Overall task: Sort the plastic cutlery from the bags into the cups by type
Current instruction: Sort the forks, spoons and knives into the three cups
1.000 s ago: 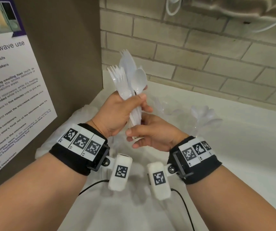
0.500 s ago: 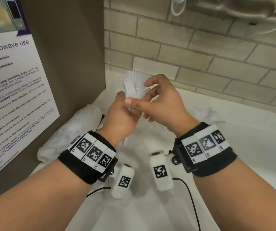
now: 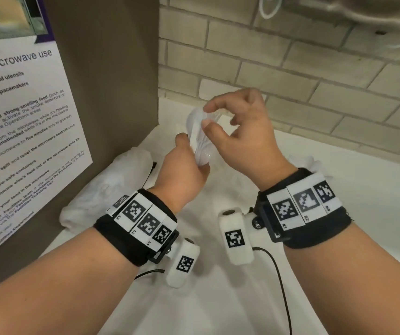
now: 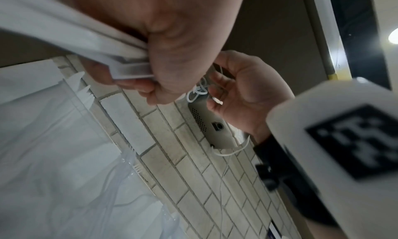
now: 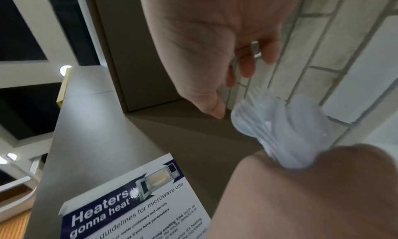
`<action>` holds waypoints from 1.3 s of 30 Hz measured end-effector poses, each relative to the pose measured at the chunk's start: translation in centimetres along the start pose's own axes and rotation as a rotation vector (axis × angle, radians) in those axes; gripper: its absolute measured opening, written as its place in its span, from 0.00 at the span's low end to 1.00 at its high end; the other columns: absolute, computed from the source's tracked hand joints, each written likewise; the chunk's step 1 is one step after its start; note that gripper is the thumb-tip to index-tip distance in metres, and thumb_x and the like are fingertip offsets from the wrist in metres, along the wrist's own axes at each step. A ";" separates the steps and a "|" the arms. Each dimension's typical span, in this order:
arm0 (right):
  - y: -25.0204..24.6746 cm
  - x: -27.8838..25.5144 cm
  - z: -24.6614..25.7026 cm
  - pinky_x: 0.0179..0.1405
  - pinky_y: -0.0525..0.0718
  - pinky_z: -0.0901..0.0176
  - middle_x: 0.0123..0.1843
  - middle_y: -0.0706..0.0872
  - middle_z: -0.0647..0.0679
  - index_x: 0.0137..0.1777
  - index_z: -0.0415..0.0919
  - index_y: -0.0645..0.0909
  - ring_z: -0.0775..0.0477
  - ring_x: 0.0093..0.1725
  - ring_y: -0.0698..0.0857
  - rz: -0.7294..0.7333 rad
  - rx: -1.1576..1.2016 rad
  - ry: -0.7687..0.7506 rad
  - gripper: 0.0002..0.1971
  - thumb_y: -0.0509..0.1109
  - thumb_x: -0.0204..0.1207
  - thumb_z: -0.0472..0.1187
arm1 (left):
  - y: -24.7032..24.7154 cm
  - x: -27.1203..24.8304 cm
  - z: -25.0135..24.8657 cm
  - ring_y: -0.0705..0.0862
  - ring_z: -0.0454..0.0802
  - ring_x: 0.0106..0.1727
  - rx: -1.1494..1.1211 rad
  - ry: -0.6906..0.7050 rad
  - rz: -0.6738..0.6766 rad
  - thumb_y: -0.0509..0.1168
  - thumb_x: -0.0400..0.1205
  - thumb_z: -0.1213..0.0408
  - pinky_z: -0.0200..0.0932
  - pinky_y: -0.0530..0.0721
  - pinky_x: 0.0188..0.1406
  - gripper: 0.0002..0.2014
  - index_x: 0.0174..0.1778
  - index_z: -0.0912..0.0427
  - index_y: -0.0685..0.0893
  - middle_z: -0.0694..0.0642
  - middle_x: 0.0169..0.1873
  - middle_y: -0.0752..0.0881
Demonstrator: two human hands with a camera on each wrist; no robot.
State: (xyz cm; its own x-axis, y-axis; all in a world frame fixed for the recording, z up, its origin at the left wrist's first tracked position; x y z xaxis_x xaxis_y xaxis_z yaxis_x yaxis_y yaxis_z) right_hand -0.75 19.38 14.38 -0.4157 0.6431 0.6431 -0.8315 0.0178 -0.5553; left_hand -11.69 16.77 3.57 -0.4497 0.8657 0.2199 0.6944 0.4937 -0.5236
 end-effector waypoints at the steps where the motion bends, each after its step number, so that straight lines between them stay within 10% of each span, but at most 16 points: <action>1: 0.4 0.3 0.5 0.57 0.74 0.60 0.56 0.76 0.49 0.52 0.52 0.86 0.52 0.57 0.76 0.036 -0.111 -0.041 0.09 0.71 0.73 0.47 | 0.2 0.0 -0.1 0.77 0.42 0.29 0.024 -0.003 0.009 0.66 0.80 0.64 0.32 0.69 0.19 0.19 0.62 0.61 0.66 0.49 0.34 0.78; 5: 1.6 1.5 -0.3 0.63 0.72 0.46 0.63 0.75 0.49 0.52 0.49 0.86 0.41 0.64 0.71 0.242 -0.496 0.023 0.11 0.66 0.76 0.50 | 0.3 -0.2 -0.4 0.78 0.52 0.34 0.124 -0.012 0.043 0.65 0.80 0.66 0.43 0.73 0.28 0.21 0.65 0.62 0.64 0.55 0.39 0.80; 13: 3.2 1.6 -3.0 0.66 0.70 0.51 0.61 0.72 0.53 0.34 0.54 0.77 0.46 0.69 0.67 0.387 -0.440 0.288 0.15 0.71 0.70 0.63 | 0.1 -0.7 -0.7 0.84 0.64 0.51 0.248 0.013 0.045 0.64 0.81 0.68 0.47 0.74 0.40 0.24 0.69 0.63 0.62 0.62 0.49 0.83; 19: 3.3 1.0 -4.8 0.40 0.80 0.63 0.34 0.82 0.53 0.31 0.43 0.80 0.52 0.40 0.82 0.281 0.066 0.546 0.13 0.79 0.69 0.47 | 0.3 -0.8 -0.8 0.84 0.65 0.52 0.236 0.030 0.028 0.65 0.80 0.67 0.47 0.76 0.41 0.24 0.69 0.63 0.63 0.64 0.53 0.84; 22: 2.4 0.8 -4.5 0.25 0.76 0.76 0.38 0.83 0.50 0.38 0.40 0.80 0.57 0.34 0.80 0.187 0.180 0.548 0.10 0.76 0.73 0.43 | 0.0 -1.0 -1.0 0.85 0.64 0.50 0.219 0.061 0.019 0.66 0.80 0.68 0.47 0.78 0.41 0.24 0.69 0.64 0.63 0.64 0.53 0.84; 26: 2.1 1.1 -4.0 0.49 0.80 0.58 0.58 0.80 0.50 0.37 0.47 0.80 0.49 0.55 0.81 0.124 0.015 0.459 0.11 0.74 0.71 0.53 | -0.1 -0.9 -1.1 0.85 0.65 0.50 0.204 0.084 0.001 0.66 0.80 0.68 0.46 0.77 0.40 0.24 0.69 0.65 0.64 0.65 0.53 0.84; 30: 2.6 0.4 -3.7 0.38 0.76 0.55 0.30 0.76 0.54 0.24 0.45 0.73 0.50 0.35 0.77 0.214 0.047 0.501 0.19 0.77 0.69 0.49 | 0.0 -1.0 -1.2 0.85 0.66 0.50 0.249 0.123 -0.008 0.65 0.80 0.68 0.48 0.78 0.39 0.25 0.70 0.65 0.63 0.65 0.53 0.84; 39: 2.5 -0.2 -3.5 0.53 0.88 0.50 0.46 0.89 0.40 0.50 0.25 0.86 0.42 0.45 0.89 0.208 0.202 0.563 0.15 0.78 0.72 0.39 | 0.2 -1.2 -1.4 0.85 0.66 0.49 0.243 0.157 -0.031 0.65 0.80 0.67 0.51 0.82 0.40 0.24 0.70 0.65 0.65 0.65 0.52 0.84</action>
State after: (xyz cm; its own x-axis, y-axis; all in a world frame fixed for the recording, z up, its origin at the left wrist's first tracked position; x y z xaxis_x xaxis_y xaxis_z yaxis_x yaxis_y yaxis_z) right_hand -1.52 21.96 11.04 -0.3639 0.9228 0.1262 -0.8303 -0.2600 -0.4929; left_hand -10.21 15.94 4.32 -0.3631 0.8620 0.3536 0.5179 0.5022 -0.6925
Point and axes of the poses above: each hand's wrist, its own x-axis towards the middle knuckle, its own y-axis out of the palm, z = x × y, the point moved 9 cm from there along x, towards the middle knuckle
